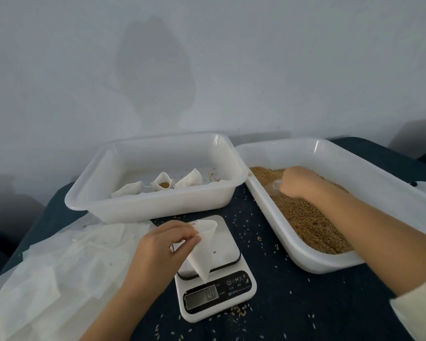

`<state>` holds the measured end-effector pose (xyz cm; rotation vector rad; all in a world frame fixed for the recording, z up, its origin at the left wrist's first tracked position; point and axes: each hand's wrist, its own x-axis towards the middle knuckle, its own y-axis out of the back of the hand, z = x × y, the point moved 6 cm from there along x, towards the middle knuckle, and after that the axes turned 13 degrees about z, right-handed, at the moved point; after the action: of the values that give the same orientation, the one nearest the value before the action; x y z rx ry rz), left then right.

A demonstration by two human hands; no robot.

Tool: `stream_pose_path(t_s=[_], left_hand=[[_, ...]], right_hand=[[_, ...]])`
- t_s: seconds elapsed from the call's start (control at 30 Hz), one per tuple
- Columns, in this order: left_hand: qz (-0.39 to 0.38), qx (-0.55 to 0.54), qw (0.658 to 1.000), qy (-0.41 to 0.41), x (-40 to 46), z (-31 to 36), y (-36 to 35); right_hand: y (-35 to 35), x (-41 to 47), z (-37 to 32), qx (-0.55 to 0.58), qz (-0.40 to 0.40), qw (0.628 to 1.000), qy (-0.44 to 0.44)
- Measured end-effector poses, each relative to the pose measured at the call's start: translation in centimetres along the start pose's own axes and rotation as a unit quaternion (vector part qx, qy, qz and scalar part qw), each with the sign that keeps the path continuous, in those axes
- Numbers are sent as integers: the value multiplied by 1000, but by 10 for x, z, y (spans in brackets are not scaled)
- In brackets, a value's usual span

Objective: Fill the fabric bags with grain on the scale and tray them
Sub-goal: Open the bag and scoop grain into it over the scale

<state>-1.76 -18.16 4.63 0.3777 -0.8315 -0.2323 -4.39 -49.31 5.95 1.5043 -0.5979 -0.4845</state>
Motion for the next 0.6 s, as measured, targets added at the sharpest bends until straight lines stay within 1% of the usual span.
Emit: stream_pose_path(t_s=[0.07,0.17,0.27,0.33,0.4,0.5,0.6], left_hand=[[1,6,1000,-2,-1,-3,0],[-3,6,1000,2,-2,-6,1],[-7,7,1000,3,-3,-7,-3],[-8,5,1000,7,-2,-5,-6],[-7,4,1000,4,-1,-3,-8],[-3,5,1000,3,1,-2,-7],[4,4,1000,6,2,-3,-5]], right_hand=[[-11,4,-2,33,-1,999,-6],[-17,1,-8,49,-17,999,-12],[-21,-1,-11,29,-25,999,19],[-23,-1,-6,28,-7,999,36],[-23,1,2,51,20,997,48],[-20,-1,18,133,41,990,33],[-18,-8,33,132,50,989,40]])
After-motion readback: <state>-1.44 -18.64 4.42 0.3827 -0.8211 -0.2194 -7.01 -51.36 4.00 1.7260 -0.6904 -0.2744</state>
